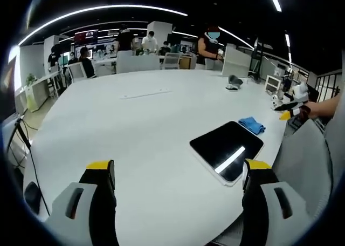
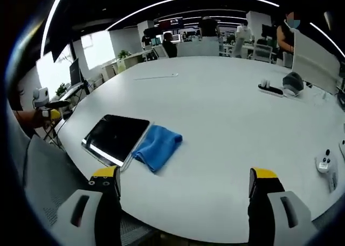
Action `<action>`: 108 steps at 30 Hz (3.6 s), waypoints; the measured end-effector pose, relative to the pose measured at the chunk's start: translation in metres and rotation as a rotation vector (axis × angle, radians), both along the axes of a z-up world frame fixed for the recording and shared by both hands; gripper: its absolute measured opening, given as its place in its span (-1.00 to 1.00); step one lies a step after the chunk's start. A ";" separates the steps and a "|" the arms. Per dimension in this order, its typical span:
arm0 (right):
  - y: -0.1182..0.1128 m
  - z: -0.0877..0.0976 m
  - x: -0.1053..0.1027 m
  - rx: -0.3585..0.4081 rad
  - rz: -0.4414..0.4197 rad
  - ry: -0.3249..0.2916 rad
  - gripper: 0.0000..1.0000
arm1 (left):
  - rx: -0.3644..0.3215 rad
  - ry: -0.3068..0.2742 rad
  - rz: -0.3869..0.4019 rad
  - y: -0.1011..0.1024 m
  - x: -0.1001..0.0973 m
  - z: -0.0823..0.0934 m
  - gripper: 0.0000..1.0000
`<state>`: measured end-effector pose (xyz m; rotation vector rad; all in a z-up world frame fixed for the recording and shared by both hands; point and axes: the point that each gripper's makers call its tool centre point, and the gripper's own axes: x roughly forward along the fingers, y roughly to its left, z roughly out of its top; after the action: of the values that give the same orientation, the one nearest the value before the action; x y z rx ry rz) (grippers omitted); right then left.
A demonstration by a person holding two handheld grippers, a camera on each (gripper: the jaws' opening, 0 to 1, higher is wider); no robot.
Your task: Wipe the mirror surface with the cleaning cloth until all visible marks leave the cleaned area.
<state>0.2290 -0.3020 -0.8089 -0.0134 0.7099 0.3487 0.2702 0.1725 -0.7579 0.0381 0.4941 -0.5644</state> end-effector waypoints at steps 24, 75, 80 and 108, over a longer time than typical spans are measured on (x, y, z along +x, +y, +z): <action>-0.011 0.009 0.005 0.010 -0.051 -0.029 0.97 | 0.010 -0.018 0.028 0.012 0.005 0.002 0.95; 0.047 0.041 0.070 -0.004 -0.108 -0.083 0.38 | -0.011 -0.052 0.059 0.012 0.005 0.013 0.98; 0.070 0.017 0.076 -0.021 -0.062 -0.024 0.03 | -0.008 -0.024 0.050 0.008 0.000 0.003 0.98; 0.093 -0.057 0.083 -0.087 -0.141 0.154 -0.73 | 0.022 0.003 0.047 0.026 0.000 -0.004 0.95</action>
<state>0.3117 -0.2087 -0.8664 -0.0190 0.8732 0.1852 0.2702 0.1982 -0.7621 0.0467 0.5028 -0.5134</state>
